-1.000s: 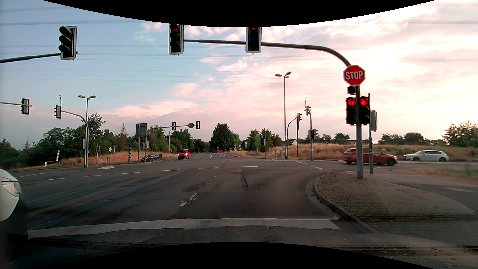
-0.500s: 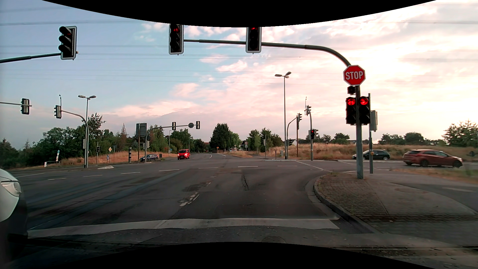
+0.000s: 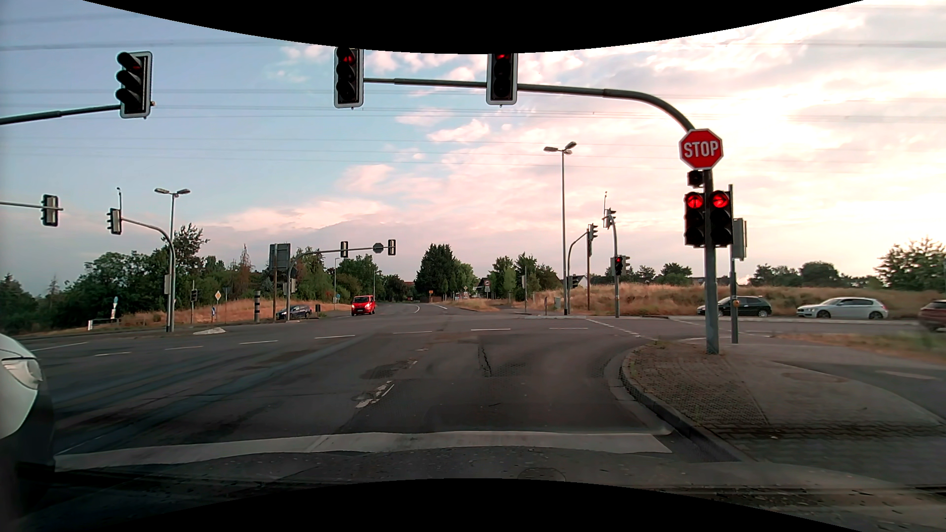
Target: Follow the waypoints while adhering to traffic rules and regulations
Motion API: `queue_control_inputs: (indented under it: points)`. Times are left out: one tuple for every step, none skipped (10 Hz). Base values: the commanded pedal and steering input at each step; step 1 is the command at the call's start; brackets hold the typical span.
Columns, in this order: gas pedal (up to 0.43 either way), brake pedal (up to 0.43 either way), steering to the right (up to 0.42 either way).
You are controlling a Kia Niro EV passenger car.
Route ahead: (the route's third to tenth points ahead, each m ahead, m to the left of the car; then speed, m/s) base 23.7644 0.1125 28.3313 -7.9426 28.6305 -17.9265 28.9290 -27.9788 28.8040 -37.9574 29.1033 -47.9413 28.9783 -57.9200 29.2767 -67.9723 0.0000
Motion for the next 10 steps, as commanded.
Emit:
queue_control_inputs:
  points:
    - [0.0,0.28,0.001]
    - [0.0,0.287,0.001]
    - [0.0,0.28,0.001]
    - [0.0,0.287,0.001]
    - [0.0,0.287,0.001]
    - [0.0,0.287,0.001]
    - [0.0,0.287,0.001]
    - [0.0,0.287,0.001]
    - [0.0,0.287,0.001]
    - [0.0,0.287,0.001]
